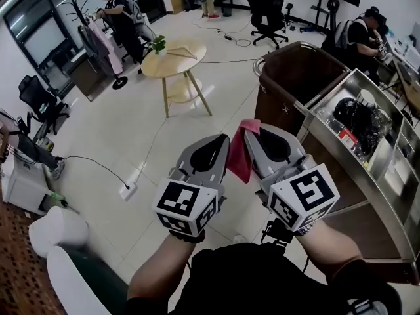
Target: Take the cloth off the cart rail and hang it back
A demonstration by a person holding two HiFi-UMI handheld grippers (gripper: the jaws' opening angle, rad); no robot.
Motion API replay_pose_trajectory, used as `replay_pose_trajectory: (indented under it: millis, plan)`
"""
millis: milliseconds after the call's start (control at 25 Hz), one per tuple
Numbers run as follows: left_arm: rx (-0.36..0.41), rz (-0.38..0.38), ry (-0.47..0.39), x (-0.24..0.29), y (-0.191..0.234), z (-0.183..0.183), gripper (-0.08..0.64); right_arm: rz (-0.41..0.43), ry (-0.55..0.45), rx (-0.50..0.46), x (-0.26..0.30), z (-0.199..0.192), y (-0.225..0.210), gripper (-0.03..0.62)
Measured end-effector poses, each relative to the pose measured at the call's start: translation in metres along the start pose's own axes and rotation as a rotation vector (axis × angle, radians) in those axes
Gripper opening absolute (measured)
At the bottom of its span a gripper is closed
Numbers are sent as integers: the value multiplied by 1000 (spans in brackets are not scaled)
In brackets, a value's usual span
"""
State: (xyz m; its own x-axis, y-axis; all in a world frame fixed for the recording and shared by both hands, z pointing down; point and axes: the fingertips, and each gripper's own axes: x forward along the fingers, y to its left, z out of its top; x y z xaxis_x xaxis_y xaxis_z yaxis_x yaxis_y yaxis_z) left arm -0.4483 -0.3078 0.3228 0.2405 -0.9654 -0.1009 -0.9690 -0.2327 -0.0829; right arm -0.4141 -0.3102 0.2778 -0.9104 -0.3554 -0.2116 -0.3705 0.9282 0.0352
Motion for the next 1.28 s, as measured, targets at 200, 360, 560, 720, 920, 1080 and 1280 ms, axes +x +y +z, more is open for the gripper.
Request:
replay_pose_trajectory:
  millis: [200, 360, 560, 720, 920, 1080, 1280]
  plan:
    - [-14, -31, -10, 17, 25, -4, 3, -32, 7, -14, 25, -7, -12, 3]
    - [-30, -78, -19, 31, 53, -8, 3, -76, 19, -33, 52, -14, -19, 3]
    - [-45, -158, -37, 44, 91, -9, 3, -158, 30, -59, 89, -20, -25, 3]
    - [-53, -228, -47, 44, 124, -3, 3, -232, 36, -72, 121, -19, -20, 3]
    - [-73, -319, -49, 36, 186, 8, 3, -323, 55, -91, 181, -14, -1, 3]
    - [-85, -394, -56, 26, 230, 15, 3, -397, 65, -104, 226, -11, 14, 3]
    - [-104, -441, -67, 20, 279, 13, 3, -450, 89, -121, 274, -20, 27, 3]
